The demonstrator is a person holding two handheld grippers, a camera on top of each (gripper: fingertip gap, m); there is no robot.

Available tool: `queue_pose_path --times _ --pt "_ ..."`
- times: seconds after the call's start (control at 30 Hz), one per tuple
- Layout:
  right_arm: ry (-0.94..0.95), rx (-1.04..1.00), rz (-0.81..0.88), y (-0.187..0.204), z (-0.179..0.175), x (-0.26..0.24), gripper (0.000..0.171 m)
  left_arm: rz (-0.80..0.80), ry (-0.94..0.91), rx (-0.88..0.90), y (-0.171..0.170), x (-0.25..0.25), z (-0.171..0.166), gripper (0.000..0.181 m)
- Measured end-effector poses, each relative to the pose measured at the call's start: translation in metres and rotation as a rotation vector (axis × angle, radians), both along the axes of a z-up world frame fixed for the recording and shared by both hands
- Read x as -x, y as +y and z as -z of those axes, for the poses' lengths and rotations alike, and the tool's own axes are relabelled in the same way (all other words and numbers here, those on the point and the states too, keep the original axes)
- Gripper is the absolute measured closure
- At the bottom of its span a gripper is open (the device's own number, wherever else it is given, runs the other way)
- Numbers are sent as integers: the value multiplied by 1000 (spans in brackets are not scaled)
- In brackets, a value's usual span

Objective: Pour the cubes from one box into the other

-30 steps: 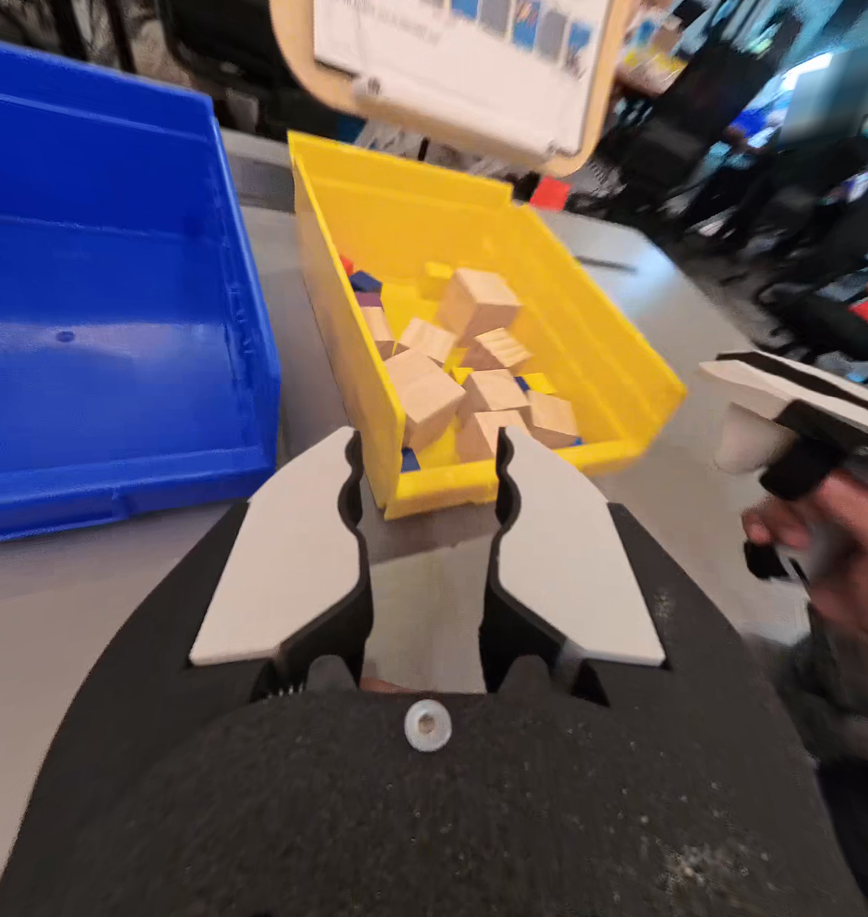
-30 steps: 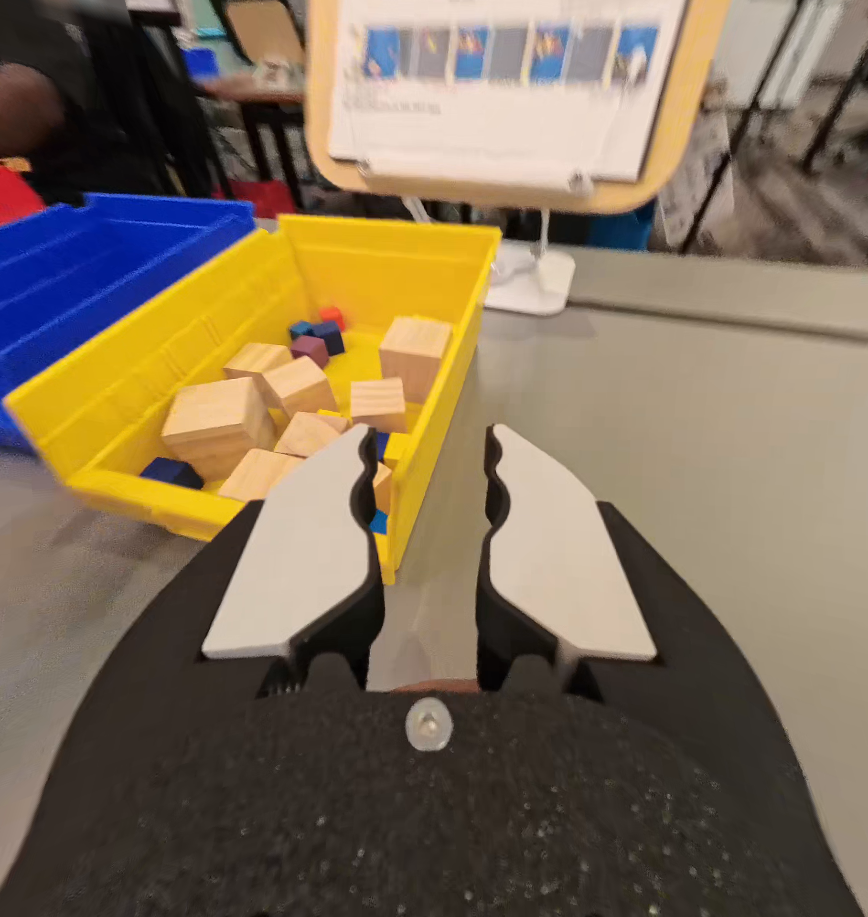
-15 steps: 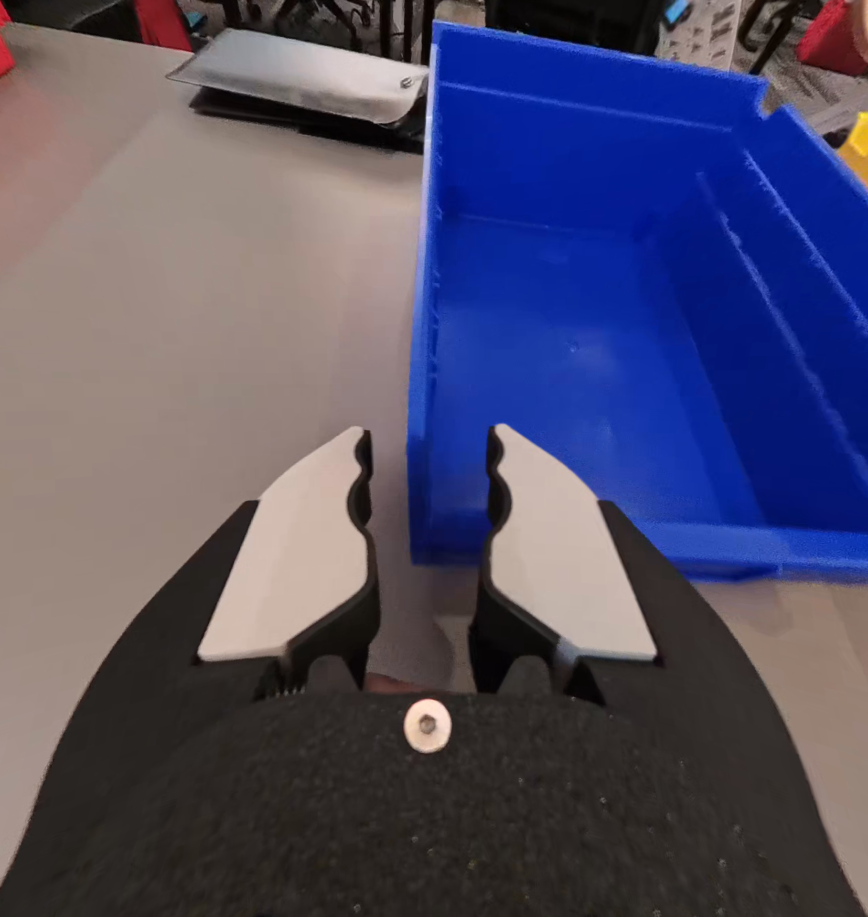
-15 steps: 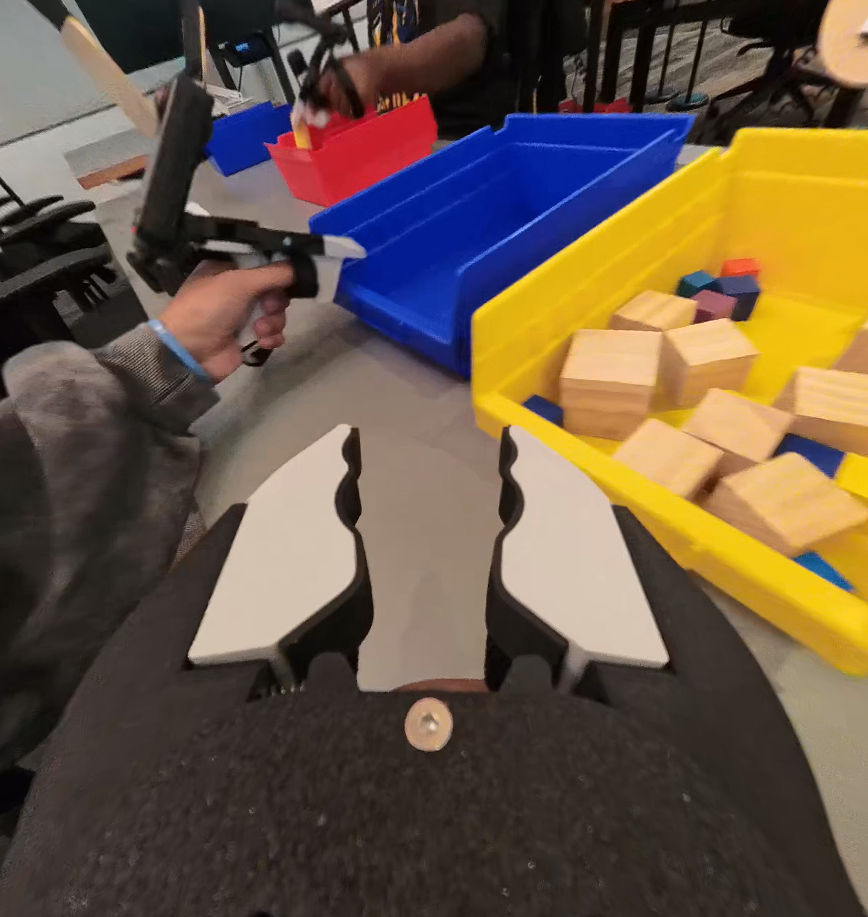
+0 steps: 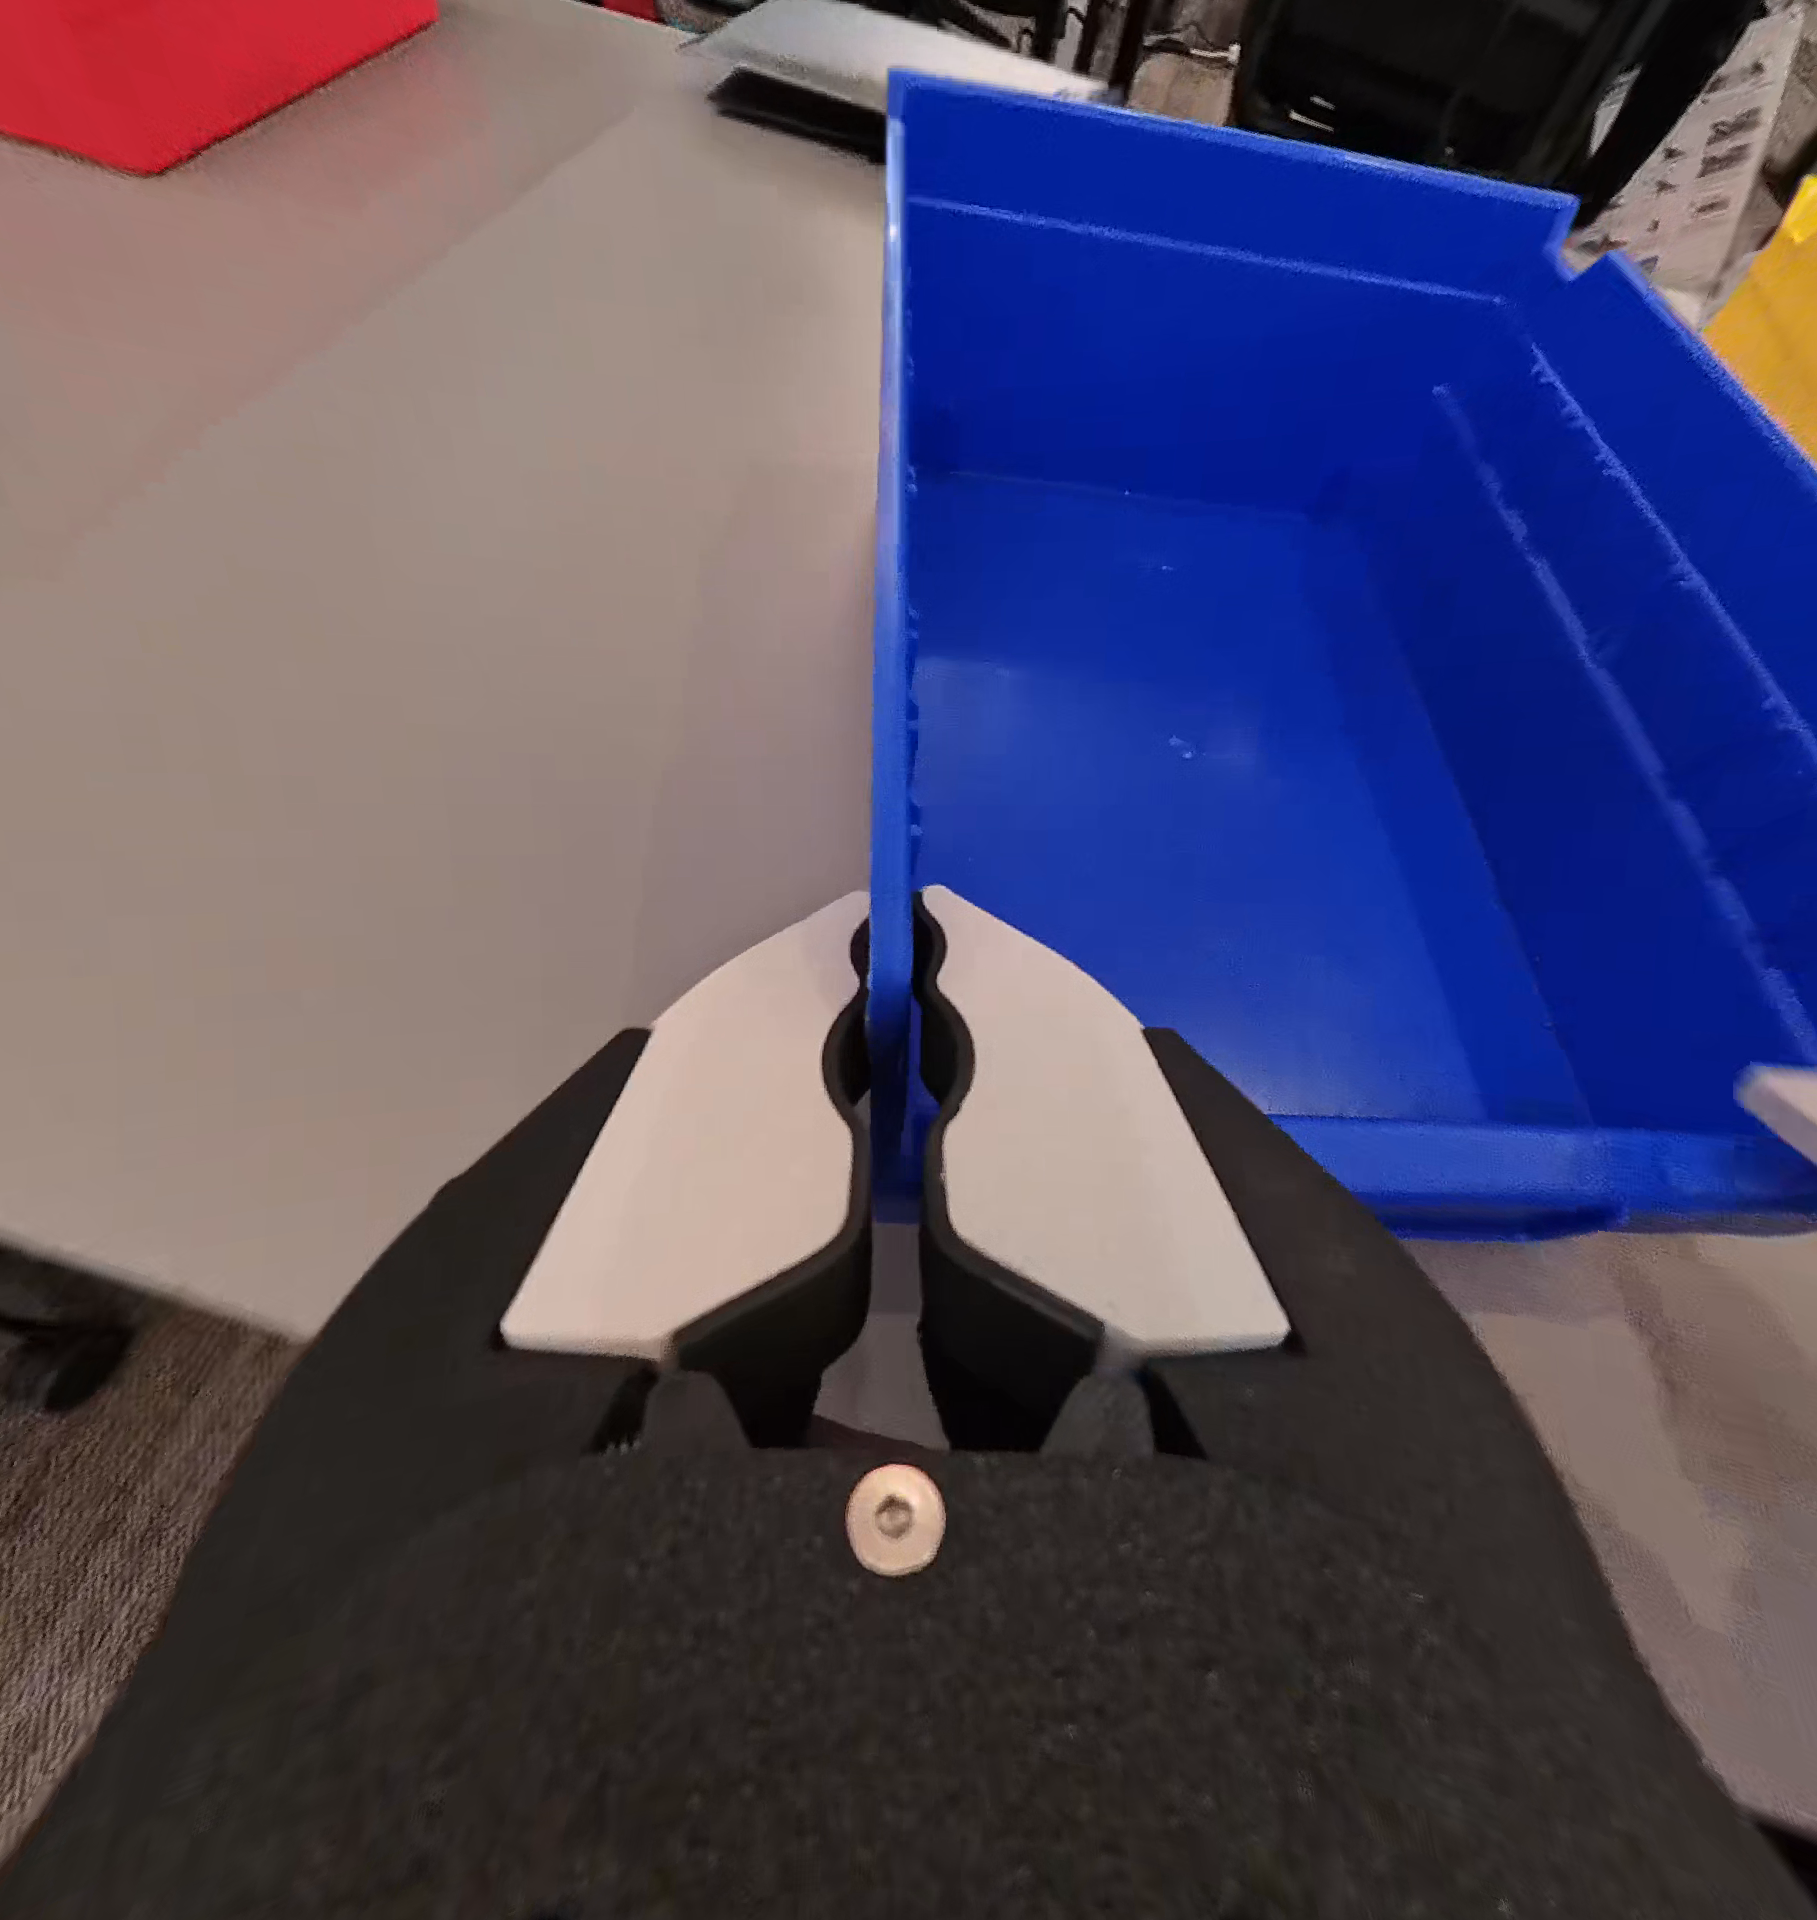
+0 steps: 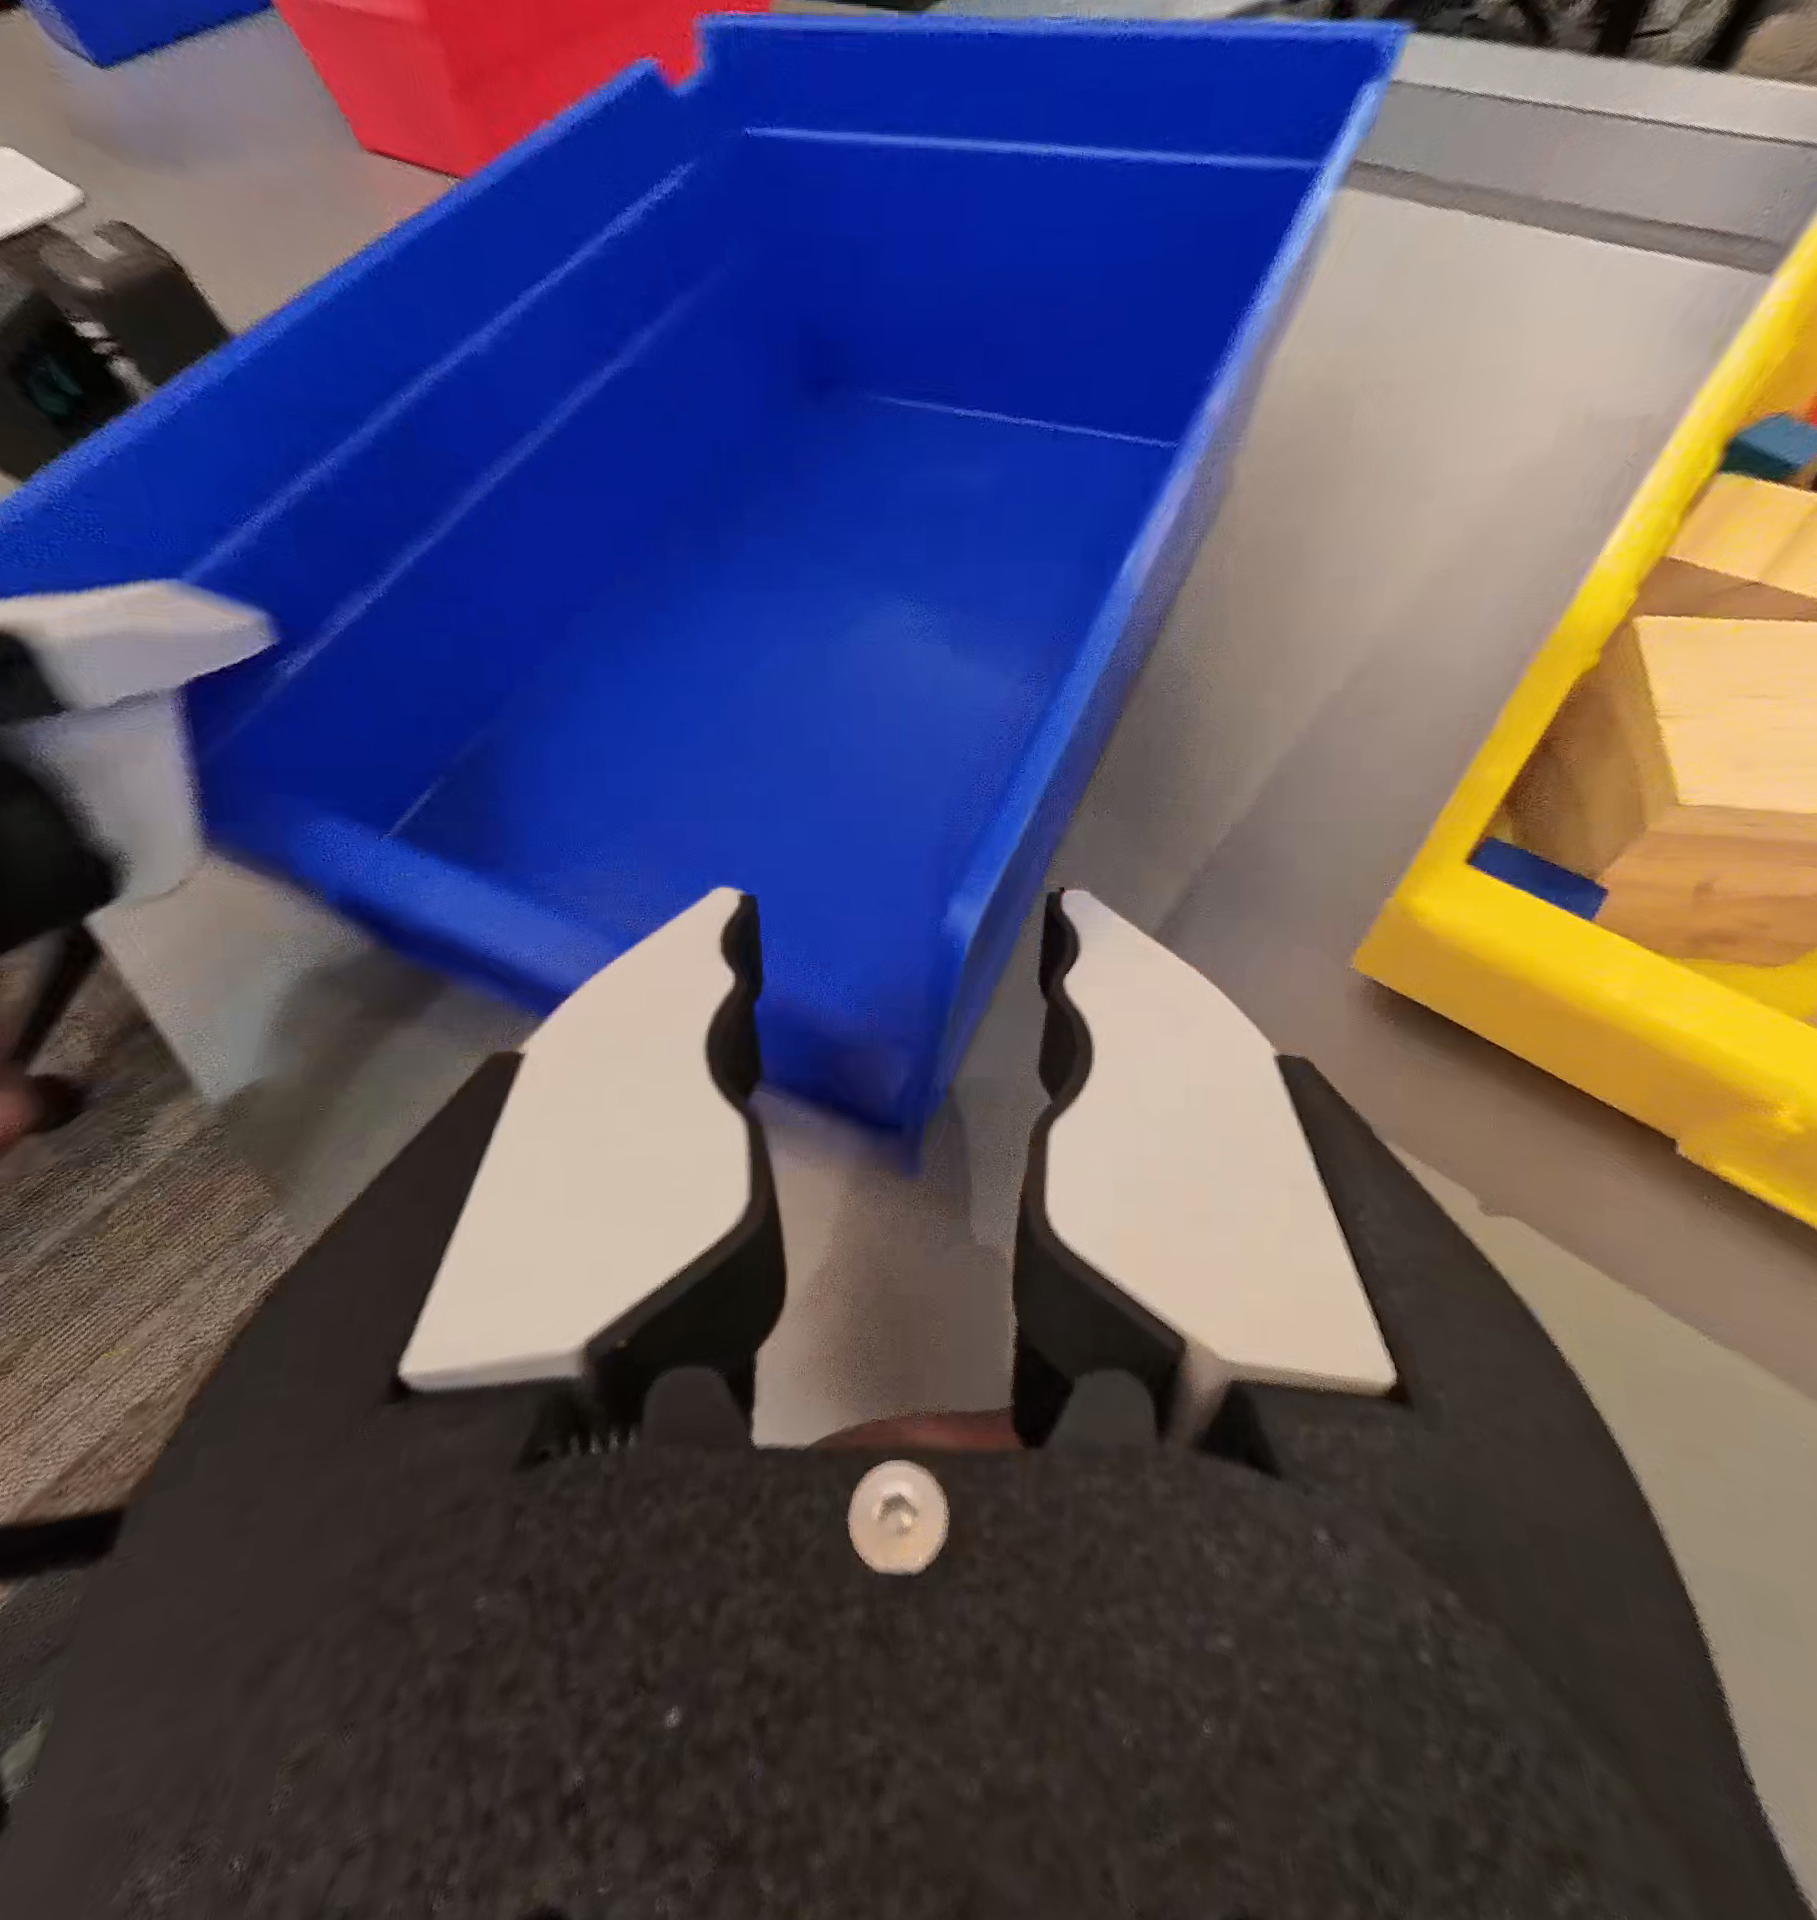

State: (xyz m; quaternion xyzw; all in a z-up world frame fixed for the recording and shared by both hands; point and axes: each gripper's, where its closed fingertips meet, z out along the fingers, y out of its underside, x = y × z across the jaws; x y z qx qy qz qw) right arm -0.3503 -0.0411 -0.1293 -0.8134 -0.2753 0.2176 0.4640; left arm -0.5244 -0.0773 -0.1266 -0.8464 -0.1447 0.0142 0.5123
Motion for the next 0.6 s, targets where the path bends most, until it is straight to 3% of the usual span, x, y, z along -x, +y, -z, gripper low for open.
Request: queue_pose_path --times 0.1,0.2,0.23,0.4,0.6 --pt "2 -25 70 -1 0 -1 125 -16 50 -4 -31 -8 0 178" --pt "15 -30 136 -6 -3 -8 165 -44 66 -15 -52 -12 0 177" --pt "-7 -38 140 -6 -4 -11 167 -47 53 -18 -57 -14 0 177" --pt "-26 -22 154 -17 -14 -17 169 -79 70 -65 -73 -23 -20 176" --pt "46 -211 202 -14 -98 -48 169 -49 111 -222 -61 -49 -92 177"
